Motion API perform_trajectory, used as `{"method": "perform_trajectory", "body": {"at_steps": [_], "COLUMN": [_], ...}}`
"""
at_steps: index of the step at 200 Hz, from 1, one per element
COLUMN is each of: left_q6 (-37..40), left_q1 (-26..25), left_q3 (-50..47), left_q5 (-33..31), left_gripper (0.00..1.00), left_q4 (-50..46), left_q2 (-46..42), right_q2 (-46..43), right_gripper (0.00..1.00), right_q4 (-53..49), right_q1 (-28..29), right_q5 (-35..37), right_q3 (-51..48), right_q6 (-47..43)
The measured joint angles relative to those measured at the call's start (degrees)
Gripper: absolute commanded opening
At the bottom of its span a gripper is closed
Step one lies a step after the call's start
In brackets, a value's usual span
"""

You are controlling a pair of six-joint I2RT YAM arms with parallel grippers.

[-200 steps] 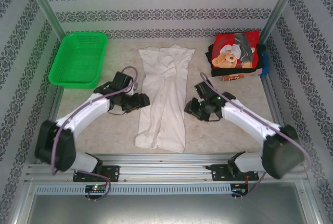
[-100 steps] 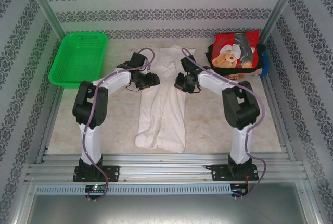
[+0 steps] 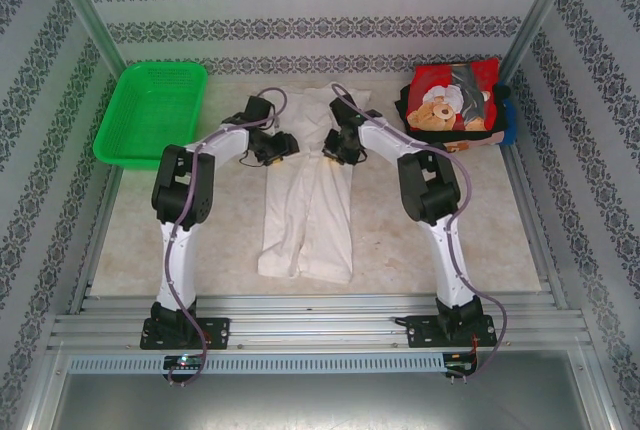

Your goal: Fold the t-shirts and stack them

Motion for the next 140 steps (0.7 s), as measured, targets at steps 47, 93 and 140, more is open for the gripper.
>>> {"method": "perform_trajectory", "body": {"at_steps": [47, 93, 140], "left_q6": [-1.18, -2.6, -5.51], "left_q1": [3.13, 3.58, 3.5], "left_q3": [4.33, 6.78, 0.37], "left_q5": [1.33, 4.92, 9.25], "left_gripper": [0.61, 0.77, 0.82], "left_q4": [1.11, 1.77, 3.26], "left_q2": [2.97, 3.67, -10.23], "right_q2": [13.62, 13.46, -13.44], "right_gripper": [0.26, 0.39, 0.56], "right_q4": [-5.9, -7.39, -3.32], "right_q1": [0.42, 0.42, 0.52], "right_q5": [-2.82, -4.24, -5.03], "right_q3": [24.2, 26.86, -0.46], "right_q6": [-0.61, -2.99, -5.29]}}
